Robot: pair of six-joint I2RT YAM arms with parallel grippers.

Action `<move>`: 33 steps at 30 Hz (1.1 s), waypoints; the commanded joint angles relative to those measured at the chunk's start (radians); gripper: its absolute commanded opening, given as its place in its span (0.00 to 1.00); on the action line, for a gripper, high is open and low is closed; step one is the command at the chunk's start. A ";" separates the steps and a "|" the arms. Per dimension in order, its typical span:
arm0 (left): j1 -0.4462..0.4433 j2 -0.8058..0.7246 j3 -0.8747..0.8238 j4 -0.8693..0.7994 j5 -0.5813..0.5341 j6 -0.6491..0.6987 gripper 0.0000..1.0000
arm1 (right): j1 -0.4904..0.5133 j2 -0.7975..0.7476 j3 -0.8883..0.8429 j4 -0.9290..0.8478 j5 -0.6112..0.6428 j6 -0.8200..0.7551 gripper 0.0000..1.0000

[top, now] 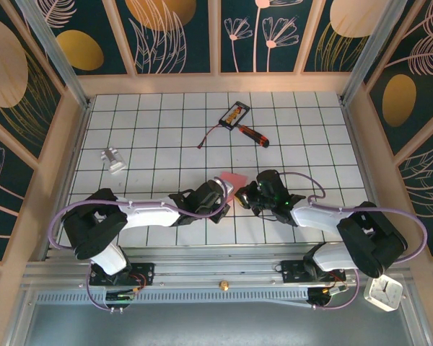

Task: Fold a paper plane with a square sheet of paper (pick it up from the middle)
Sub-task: Perform the fifth fold on the wing at the bottom-center of the table.

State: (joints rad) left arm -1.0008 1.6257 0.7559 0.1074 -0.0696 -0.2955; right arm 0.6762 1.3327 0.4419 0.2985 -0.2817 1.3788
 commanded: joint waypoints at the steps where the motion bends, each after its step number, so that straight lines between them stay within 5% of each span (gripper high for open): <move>1: -0.005 0.015 0.011 -0.019 -0.027 0.012 0.25 | 0.009 0.009 -0.008 0.025 -0.010 0.018 0.00; 11: -0.004 -0.011 -0.018 0.014 -0.038 -0.006 0.08 | 0.008 0.004 -0.008 0.016 -0.010 0.016 0.00; 17: -0.004 -0.026 -0.051 0.068 0.069 -0.052 0.00 | -0.019 -0.050 -0.008 -0.057 0.000 -0.045 0.17; 25: 0.019 -0.057 -0.129 0.243 0.282 -0.196 0.00 | -0.115 -0.276 0.043 -0.278 0.042 -0.372 0.28; 33: 0.055 -0.047 -0.175 0.397 0.466 -0.334 0.00 | -0.123 -0.181 0.244 -0.409 -0.048 -0.750 0.29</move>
State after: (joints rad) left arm -0.9577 1.5856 0.5915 0.4084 0.2947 -0.5564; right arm 0.5568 1.1202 0.6300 -0.0360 -0.2844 0.8181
